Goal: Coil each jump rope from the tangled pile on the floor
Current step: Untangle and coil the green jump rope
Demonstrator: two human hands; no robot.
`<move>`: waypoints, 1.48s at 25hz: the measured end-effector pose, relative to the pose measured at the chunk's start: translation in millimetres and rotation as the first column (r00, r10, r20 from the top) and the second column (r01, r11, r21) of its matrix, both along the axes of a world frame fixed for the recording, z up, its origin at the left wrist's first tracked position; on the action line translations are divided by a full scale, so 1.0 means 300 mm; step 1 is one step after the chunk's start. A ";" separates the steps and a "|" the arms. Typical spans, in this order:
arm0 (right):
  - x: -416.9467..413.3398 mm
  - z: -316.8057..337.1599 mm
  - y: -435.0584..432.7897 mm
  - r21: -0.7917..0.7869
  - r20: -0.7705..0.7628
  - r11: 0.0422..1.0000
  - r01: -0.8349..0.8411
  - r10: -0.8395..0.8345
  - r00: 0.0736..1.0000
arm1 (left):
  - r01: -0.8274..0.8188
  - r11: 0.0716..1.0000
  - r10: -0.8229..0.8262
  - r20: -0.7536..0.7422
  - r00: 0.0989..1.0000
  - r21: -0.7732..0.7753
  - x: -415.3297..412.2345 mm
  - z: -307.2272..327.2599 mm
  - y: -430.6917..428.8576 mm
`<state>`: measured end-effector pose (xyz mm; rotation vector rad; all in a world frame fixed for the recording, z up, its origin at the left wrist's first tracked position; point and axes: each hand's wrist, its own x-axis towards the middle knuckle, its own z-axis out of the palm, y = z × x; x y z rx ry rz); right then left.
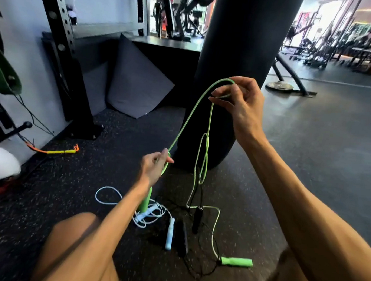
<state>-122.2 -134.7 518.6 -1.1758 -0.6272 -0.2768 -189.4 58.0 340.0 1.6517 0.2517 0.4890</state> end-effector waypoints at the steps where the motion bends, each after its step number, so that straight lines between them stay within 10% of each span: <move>1: 0.003 0.028 0.014 -0.022 0.035 1.000 0.008 -0.008 0.999 | 0.018 1.000 -0.020 0.053 0.998 0.024 0.003 0.025 -0.022; 16: 0.031 0.027 0.001 -0.211 0.005 0.973 0.094 -0.095 0.995 | 0.045 0.972 -0.092 0.195 0.977 0.231 0.186 0.444 -0.107; 21: 0.031 -0.299 0.036 -0.851 -0.064 0.524 0.016 -0.134 0.989 | 0.087 0.988 -0.111 0.188 0.976 0.130 0.156 0.473 -0.142; 28: 0.091 -0.310 -0.029 -0.468 -0.344 0.883 0.022 -0.205 0.916 | -0.275 0.960 0.278 0.070 0.958 -0.044 0.167 0.390 0.039; 37: 0.180 -0.410 -0.263 -0.357 -0.468 0.799 0.484 -0.601 0.647 | -0.576 0.815 0.578 0.026 0.815 -0.065 0.103 0.377 0.267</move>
